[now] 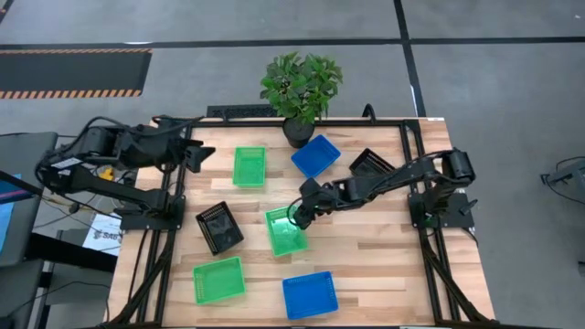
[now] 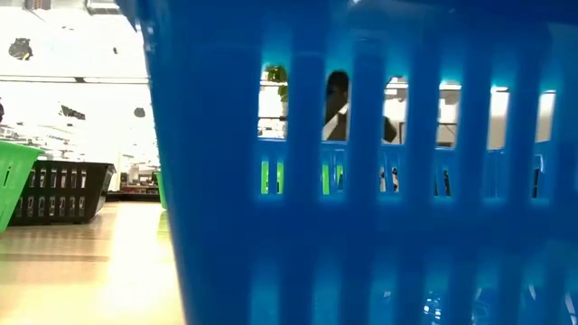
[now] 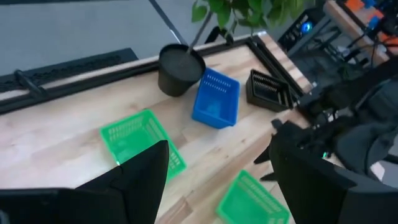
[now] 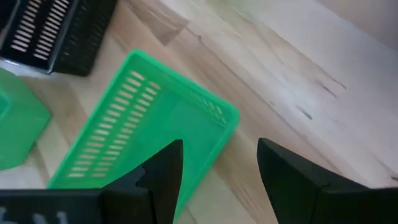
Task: Stack baskets by color
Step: Stack the right green basket on the top left green basket
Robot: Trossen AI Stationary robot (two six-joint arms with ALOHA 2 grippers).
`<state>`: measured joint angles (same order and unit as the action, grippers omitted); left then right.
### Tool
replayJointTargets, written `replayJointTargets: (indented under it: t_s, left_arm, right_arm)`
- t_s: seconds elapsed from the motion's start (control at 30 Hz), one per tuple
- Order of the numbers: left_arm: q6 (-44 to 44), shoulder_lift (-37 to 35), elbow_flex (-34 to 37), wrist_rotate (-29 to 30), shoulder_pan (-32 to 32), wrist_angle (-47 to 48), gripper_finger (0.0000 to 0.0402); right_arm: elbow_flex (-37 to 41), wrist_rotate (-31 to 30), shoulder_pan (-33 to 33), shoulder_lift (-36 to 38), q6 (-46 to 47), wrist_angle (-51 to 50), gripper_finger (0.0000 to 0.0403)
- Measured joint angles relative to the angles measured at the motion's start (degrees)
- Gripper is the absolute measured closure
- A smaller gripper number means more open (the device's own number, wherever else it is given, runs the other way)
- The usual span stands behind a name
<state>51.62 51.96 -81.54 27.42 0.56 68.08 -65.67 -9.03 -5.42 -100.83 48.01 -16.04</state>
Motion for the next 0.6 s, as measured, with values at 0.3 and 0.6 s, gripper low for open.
replayJointTargets:
  t_s: [0.3, 0.6]
  left_arm:
    - [1.59, 0.07, -0.61, 0.67, 0.02, 0.72, 0.0135]
    - [1.32, -0.09, -0.61, 2.08, 0.0, 1.28, 0.0135]
  right_arm:
    - [-3.02, 0.0, 0.32, -4.69, -1.48, -4.03, 0.0177]
    - [-2.9, 0.05, 0.33, -6.44, -0.39, -5.72, 0.0178]
